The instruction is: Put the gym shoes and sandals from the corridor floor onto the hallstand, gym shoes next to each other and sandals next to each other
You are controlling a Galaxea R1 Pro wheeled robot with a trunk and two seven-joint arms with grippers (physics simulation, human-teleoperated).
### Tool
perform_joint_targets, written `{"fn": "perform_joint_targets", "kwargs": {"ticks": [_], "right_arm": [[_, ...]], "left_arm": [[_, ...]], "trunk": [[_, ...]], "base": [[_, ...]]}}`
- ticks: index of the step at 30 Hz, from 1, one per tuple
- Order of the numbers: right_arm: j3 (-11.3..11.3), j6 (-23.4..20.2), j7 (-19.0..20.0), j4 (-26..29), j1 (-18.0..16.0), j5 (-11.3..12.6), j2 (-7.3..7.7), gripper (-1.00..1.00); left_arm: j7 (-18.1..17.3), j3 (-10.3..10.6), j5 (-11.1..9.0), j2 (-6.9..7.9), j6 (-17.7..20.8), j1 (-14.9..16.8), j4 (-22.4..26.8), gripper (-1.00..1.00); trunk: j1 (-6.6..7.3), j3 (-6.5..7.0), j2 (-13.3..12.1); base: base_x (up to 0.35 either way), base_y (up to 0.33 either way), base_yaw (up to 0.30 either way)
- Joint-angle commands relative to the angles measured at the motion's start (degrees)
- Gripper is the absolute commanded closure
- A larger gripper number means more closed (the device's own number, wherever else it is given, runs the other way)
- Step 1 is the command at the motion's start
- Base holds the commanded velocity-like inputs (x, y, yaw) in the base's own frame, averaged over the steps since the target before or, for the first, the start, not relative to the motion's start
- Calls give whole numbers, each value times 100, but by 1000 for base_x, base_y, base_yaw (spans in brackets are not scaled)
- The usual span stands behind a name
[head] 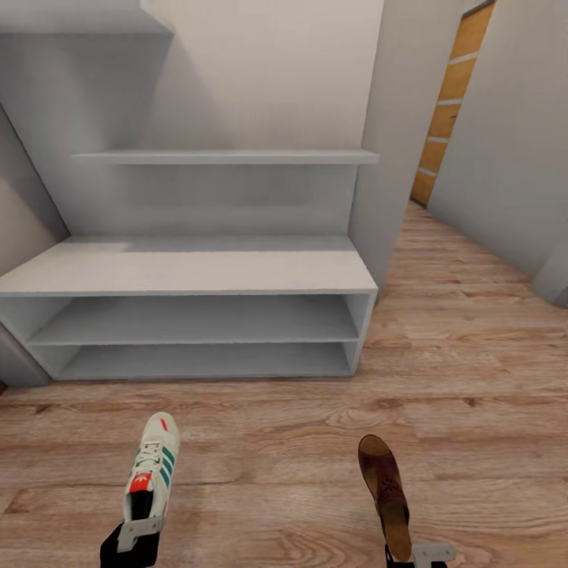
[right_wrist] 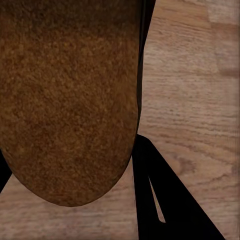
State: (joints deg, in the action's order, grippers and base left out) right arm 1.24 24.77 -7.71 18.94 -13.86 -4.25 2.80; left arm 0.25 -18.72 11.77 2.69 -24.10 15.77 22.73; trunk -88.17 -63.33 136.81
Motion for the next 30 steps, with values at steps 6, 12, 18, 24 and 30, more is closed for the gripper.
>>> {"fn": "perform_joint_targets", "kwargs": {"ticks": [6, 12, 18, 24, 30], "right_arm": [[10, -3, -55, -4, -3, -38, 32, 100], [11, -6, -55, -4, -3, -41, 50, 100], [11, -7, -55, -8, -3, -41, 133, 100], [8, -7, -52, -12, -3, -34, 346, 100], [8, -7, -48, -13, -3, -33, 400, 100]], "left_arm": [[-25, -8, 48, -32, 86, 31, -5, 100], [-38, 0, 57, -99, 550, 124, 44, 100], [-70, 109, 54, -123, 1698, 599, 120, 100], [-77, 413, 48, -155, 2689, 1296, 133, 100], [-77, 564, 45, -249, 3363, 1991, 135, 100]], "trunk": [[1, -4, 2], [1, -4, 2], [1, -4, 2], [1, -4, 2], [1, -4, 2]], "base": [[0, -7, 0], [0, 0, 0], [0, 0, 0], [0, 0, 0], [0, 0, 0]]}}
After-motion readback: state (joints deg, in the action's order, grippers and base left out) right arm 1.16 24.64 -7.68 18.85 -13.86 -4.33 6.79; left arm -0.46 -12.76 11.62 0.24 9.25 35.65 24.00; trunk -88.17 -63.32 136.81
